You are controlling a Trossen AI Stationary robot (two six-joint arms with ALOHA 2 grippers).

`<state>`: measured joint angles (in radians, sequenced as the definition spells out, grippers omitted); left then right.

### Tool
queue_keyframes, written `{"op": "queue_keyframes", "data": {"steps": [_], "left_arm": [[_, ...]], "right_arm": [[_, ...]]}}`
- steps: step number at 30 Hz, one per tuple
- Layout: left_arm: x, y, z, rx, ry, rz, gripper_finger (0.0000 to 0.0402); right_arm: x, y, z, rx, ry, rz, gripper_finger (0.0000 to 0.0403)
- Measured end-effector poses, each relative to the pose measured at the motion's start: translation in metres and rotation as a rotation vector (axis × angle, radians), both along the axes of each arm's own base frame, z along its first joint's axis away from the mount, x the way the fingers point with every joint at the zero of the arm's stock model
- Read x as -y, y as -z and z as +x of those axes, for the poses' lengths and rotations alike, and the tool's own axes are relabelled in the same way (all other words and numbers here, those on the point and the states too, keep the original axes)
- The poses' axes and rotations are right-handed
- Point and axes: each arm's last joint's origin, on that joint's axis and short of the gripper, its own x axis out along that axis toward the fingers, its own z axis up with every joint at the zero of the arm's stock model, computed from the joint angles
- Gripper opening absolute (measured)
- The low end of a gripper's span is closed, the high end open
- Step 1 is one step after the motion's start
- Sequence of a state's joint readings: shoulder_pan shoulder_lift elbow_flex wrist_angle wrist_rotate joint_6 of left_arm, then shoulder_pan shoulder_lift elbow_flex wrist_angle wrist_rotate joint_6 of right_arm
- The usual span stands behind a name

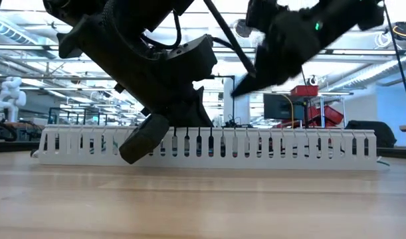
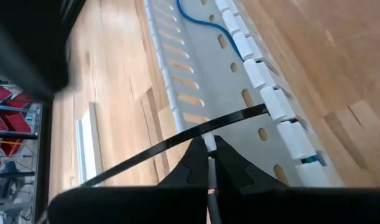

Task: Ziptie cables
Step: Put the colored zip tied cable wires into the white cable duct

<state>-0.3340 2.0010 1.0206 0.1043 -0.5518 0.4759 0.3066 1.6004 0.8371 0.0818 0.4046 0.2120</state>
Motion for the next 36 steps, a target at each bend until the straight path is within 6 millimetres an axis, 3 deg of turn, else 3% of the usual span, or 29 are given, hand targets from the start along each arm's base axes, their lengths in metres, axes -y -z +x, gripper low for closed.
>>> {"op": "queue_keyframes", "data": {"steps": [4,14,23,36], "left_arm": [[0.0,0.0,0.0,0.0,0.0,0.0,0.0004],[-0.002,0.001,-0.001,-0.004,-0.032,-0.069,0.0004],[-0.001,0.003,-0.004,-0.043,-0.059,-0.102,0.0004],[0.011,-0.025,0.011,-0.147,-0.104,-0.157,0.0008]], "right_arm": [[-0.011,-0.003,0.003,0.057,-0.073,0.018,0.0008],[-0.012,0.041,0.022,0.023,-0.072,0.027,0.0001],[-0.001,0.062,0.027,-0.047,-0.023,0.045,0.0],[0.004,0.073,0.021,-0.139,0.048,0.076,0.0]]}}
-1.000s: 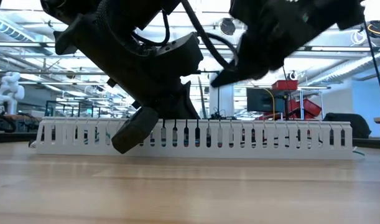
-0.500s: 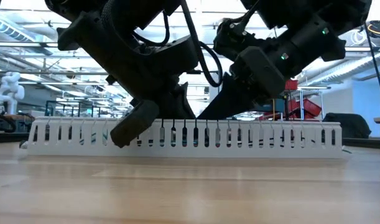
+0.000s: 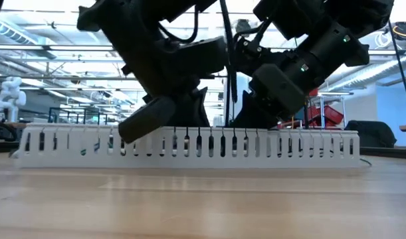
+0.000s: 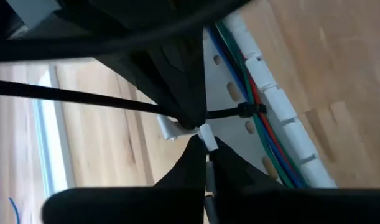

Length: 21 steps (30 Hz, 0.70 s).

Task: Ziptie cables
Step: Put the colored zip tied cable wires into the white cable duct

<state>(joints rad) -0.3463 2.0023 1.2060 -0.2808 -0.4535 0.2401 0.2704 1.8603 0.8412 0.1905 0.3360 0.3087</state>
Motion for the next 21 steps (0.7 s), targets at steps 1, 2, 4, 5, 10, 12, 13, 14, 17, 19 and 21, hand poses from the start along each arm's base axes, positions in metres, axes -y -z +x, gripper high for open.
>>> {"op": "queue_keyframes", "data": {"steps": [1,2,4,5,10,12,13,14,17,19,21], "left_arm": [[0.001,-0.003,0.001,-0.002,-0.014,-0.007,0.0014],[0.003,-0.007,0.003,-0.006,-0.019,-0.011,0.0022],[0.005,-0.011,0.006,0.004,-0.027,-0.03,0.0031],[0.005,-0.008,0.007,0.005,-0.024,-0.039,0.0031],[0.006,0.024,0.014,-0.053,-0.01,0.0,0.0007],[0.007,0.033,0.015,-0.054,-0.014,0.026,0.0005],[0.008,0.036,0.015,-0.054,-0.015,0.038,0.0005],[0.009,0.037,0.015,-0.05,-0.012,0.052,0.0004],[0.012,0.037,0.015,-0.039,0.005,0.092,0.0004],[0.014,0.037,0.016,-0.029,0.035,0.109,0.0004],[0.016,0.037,0.017,-0.025,0.07,0.125,0.0004]], "right_arm": [[0.001,0.0,0.0,-0.001,-0.002,0.0,0.0],[0.001,0.0,0.0,-0.003,-0.005,-0.001,0.0],[0.0,0.0,0.0,-0.001,-0.015,-0.008,0.0],[0.0,-0.002,0.0,0.008,-0.028,-0.015,0.0],[-0.005,-0.012,-0.003,0.018,-0.057,-0.043,0.0],[-0.004,-0.014,-0.004,0.008,-0.053,-0.045,0.0],[-0.004,-0.014,-0.005,0.003,-0.048,-0.047,0.0],[-0.004,-0.014,-0.005,-0.002,-0.043,-0.046,0.0],[-0.007,-0.015,-0.006,0.001,-0.057,-0.06,0.0],[-0.011,-0.019,-0.008,0.007,-0.078,-0.08,0.0],[-0.016,-0.029,-0.01,0.023,-0.116,-0.101,0.0]]}}
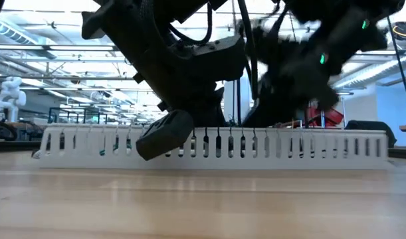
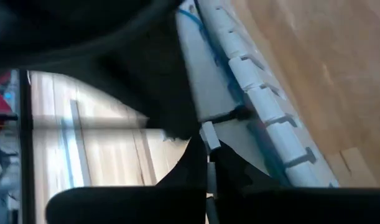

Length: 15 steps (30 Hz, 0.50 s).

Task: Ziptie cables
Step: Put the colored zip tied cable wires into the white cable duct

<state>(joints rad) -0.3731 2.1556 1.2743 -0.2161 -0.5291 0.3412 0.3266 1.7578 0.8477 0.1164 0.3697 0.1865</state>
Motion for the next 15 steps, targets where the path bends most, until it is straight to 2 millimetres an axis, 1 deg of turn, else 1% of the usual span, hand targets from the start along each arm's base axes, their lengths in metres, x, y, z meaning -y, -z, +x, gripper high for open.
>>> {"op": "queue_keyframes", "data": {"steps": [2,4,9,11,15], "left_arm": [[0.001,0.0,0.001,0.004,0.015,0.001,0.0004],[0.0,0.0,0.001,0.005,0.014,-0.003,0.0004],[0.0,-0.001,0.002,0.006,0.029,-0.004,0.0004],[0.0,-0.001,0.002,0.007,0.029,-0.004,0.0004],[0.0,-0.001,0.003,0.014,0.032,-0.005,0.0004]], "right_arm": [[-0.005,-0.018,-0.001,0.067,-0.031,-0.003,0.0],[-0.007,-0.034,-0.005,0.104,-0.056,-0.011,0.0],[-0.007,-0.059,-0.019,0.129,-0.07,-0.028,0.0],[-0.005,-0.057,-0.02,0.1,-0.057,-0.039,0.0],[-0.003,-0.042,-0.015,0.048,-0.053,-0.03,0.0]]}}
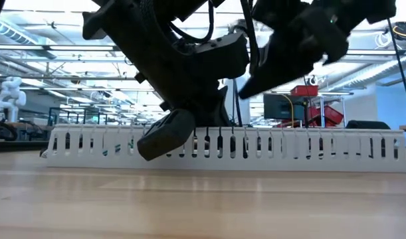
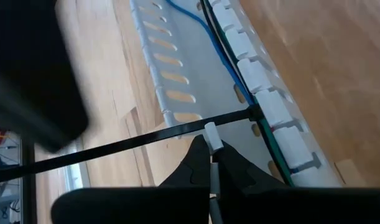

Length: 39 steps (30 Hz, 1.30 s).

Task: Ziptie cables
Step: Put the colored zip tied cable wires into the white cable duct

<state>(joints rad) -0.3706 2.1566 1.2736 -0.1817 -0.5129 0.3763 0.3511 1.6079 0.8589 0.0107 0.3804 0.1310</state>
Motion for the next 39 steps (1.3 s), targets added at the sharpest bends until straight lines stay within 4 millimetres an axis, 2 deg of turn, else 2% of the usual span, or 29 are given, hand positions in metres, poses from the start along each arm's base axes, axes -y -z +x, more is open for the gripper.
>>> {"op": "queue_keyframes", "data": {"steps": [10,17,23,30,33,37,39], "left_arm": [[0.001,0.001,-0.001,0.0,0.002,0.002,0.0004],[0.002,0.001,-0.002,-0.003,-0.003,0.011,0.0003],[0.001,0.001,-0.001,0.009,-0.009,0.003,0.0003],[0.002,-0.001,0.001,0.027,-0.02,0.027,0.0003],[0.004,-0.015,0.0,0.074,-0.048,0.03,0.0004],[0.002,-0.047,-0.006,0.147,-0.103,0.007,0.0029],[-0.001,-0.071,-0.013,0.194,-0.145,0.016,0.0044]], "right_arm": [[0.004,0.053,0.019,-0.1,-0.011,-0.06,0.0],[0.01,0.052,0.023,-0.074,-0.003,-0.055,0.0],[0.023,0.053,0.021,-0.132,0.192,0.239,0.0],[0.02,0.056,0.018,-0.143,0.283,0.308,0.0],[0.02,0.056,0.018,-0.145,0.279,0.308,0.0],[0.019,0.055,0.02,-0.127,0.269,0.309,0.0],[0.02,0.058,0.016,-0.162,0.271,0.279,0.0]]}}
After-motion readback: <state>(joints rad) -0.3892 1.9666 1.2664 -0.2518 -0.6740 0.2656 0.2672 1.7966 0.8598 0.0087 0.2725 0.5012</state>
